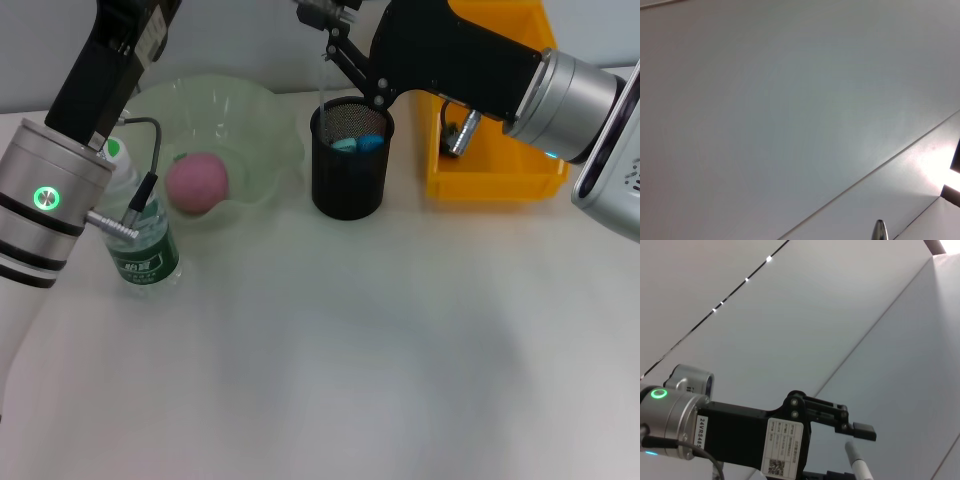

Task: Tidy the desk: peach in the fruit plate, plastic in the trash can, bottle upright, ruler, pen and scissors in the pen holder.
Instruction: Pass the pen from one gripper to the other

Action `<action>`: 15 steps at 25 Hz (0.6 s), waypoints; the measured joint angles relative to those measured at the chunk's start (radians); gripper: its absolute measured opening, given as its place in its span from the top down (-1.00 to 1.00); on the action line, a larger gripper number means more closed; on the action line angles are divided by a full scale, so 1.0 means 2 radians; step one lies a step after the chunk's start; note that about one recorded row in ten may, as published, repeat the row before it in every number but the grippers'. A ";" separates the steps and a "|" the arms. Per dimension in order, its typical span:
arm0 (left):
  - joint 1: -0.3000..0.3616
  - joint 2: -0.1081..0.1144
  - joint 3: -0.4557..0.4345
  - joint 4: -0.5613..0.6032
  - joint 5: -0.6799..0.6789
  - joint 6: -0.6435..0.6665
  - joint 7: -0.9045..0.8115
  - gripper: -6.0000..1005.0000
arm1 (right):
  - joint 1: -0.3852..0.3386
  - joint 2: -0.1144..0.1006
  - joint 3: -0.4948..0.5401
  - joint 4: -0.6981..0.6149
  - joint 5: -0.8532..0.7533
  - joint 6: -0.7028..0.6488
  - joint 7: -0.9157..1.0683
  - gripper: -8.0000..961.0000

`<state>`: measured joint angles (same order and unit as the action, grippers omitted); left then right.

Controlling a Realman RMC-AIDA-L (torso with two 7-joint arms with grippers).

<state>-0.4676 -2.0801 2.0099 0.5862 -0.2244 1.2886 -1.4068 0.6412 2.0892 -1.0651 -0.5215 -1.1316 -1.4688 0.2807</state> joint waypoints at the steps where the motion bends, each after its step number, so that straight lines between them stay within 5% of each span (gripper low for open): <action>1: -0.001 0.000 0.000 0.000 0.000 0.000 0.000 0.34 | 0.000 0.000 0.000 0.000 0.000 0.000 0.000 0.71; 13: -0.002 0.001 0.000 0.000 0.000 0.002 0.001 -0.59 | 0.000 0.000 -0.002 0.000 0.013 0.000 0.000 0.71; 15: -0.002 0.001 0.000 0.000 0.001 0.003 0.001 -0.59 | 0.000 0.000 -0.002 0.001 0.013 -0.001 0.000 0.71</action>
<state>-0.4725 -2.0786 2.0094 0.5868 -0.2234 1.2939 -1.4041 0.6412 2.0887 -1.0689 -0.5205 -1.1052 -1.4704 0.2809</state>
